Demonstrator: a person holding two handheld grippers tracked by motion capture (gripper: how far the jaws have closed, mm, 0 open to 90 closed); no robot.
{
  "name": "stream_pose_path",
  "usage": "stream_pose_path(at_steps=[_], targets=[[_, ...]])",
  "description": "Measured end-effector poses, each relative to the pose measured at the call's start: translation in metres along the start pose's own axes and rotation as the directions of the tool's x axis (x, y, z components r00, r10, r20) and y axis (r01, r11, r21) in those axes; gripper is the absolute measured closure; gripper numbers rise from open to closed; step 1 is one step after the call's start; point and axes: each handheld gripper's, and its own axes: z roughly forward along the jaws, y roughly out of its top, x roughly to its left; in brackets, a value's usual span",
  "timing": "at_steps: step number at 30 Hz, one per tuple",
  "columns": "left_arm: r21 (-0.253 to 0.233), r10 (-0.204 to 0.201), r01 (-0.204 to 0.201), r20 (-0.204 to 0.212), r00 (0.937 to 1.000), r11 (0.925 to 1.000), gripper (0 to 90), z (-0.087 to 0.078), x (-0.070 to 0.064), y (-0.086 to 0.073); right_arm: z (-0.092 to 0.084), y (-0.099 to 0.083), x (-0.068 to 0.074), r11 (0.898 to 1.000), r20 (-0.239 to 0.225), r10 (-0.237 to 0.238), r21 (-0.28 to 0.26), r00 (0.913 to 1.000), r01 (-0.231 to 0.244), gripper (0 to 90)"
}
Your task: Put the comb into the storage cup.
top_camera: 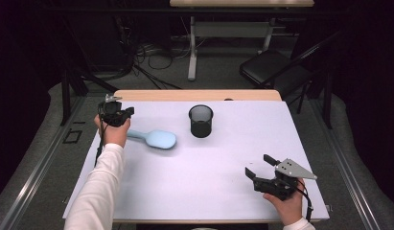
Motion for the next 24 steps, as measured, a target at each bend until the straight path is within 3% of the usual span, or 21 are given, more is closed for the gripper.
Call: stream_pose_path(at_steps=[10, 13, 18, 24], targets=[[0.064, -0.008, 0.009, -0.016, 0.9998, 0.9979, 90.0, 0.016, 0.005, -0.007, 0.000, 0.000, 0.000, 1.000, -0.001, 0.003, -0.003, 1.0000, -0.003, 14.5], [0.053, -0.013, 0.014, -0.015, 0.9998, 0.9985, 90.0, 0.017, 0.006, -0.009, 0.000, 0.000, -0.001, 1.000, -0.001, 0.003, 0.002, 1.0000, -0.003, 14.5], [0.083, -0.041, 0.043, -0.029, 0.9987, 0.9956, 90.0, 0.024, 0.013, -0.018, 0.001, -0.001, -0.001, 1.000, -0.001, 0.004, 0.001, 1.0000, -0.004, 14.5], [0.111, -0.040, 0.043, -0.030, 0.9988, 0.9929, 90.0, 0.028, 0.016, -0.023, 0.001, -0.001, 0.000, 1.000, -0.006, 0.008, 0.002, 1.0000, -0.008, 14.5]])
